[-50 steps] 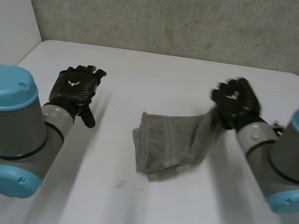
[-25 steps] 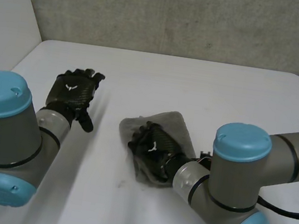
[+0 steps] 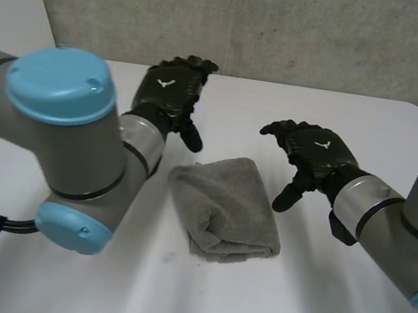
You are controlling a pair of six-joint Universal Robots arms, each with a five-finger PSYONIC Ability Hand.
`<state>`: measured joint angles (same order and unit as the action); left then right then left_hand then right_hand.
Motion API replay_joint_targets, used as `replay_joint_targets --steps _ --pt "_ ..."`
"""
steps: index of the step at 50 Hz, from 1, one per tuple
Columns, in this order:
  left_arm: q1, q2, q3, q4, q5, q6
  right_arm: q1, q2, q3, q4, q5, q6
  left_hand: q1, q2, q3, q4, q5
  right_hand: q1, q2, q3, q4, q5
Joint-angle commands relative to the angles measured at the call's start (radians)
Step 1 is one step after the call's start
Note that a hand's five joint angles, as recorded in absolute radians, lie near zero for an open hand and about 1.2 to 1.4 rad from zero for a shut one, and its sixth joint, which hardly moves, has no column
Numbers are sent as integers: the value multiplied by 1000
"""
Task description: Fold the towel.
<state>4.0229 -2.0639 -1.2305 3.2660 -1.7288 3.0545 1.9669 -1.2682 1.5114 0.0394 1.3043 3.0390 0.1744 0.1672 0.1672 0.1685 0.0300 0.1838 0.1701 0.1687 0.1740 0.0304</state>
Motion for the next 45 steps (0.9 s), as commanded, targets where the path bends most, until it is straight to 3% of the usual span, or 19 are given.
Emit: replay_joint_targets --steps 1,6,16,22,27,36,45 --pt "-27 -105 97 -144 -3 -118 -36 15 -37 39 -39 0 19 26 26 24 -12 -9 4 6 1 -30" --pt "-39 -163 100 -224 -9 -177 -37 95 -89 63 -72 20 19 26 26 24 -12 -9 4 6 1 -30" --pt "-44 -252 16 -235 -129 -186 -20 320 -230 169 -91 24 13 20 20 19 -17 -9 4 6 1 -30" --pt "-44 -260 -9 -227 -130 -181 -8 380 -254 162 -94 12 13 20 20 19 -17 -9 4 6 1 -30" --pt "-42 -257 -17 -230 -130 -180 -6 435 -286 166 -77 -92 7 14 14 13 -23 -9 4 6 1 -30" --pt "-45 -216 6 -227 -124 -141 -6 369 -290 159 -85 -118 4 11 11 10 -26 -9 4 6 1 -30" --pt "-39 16 77 -235 -123 -102 -20 88 -267 12 -19 -23 1 8 8 7 -29 -9 4 6 1 -30"
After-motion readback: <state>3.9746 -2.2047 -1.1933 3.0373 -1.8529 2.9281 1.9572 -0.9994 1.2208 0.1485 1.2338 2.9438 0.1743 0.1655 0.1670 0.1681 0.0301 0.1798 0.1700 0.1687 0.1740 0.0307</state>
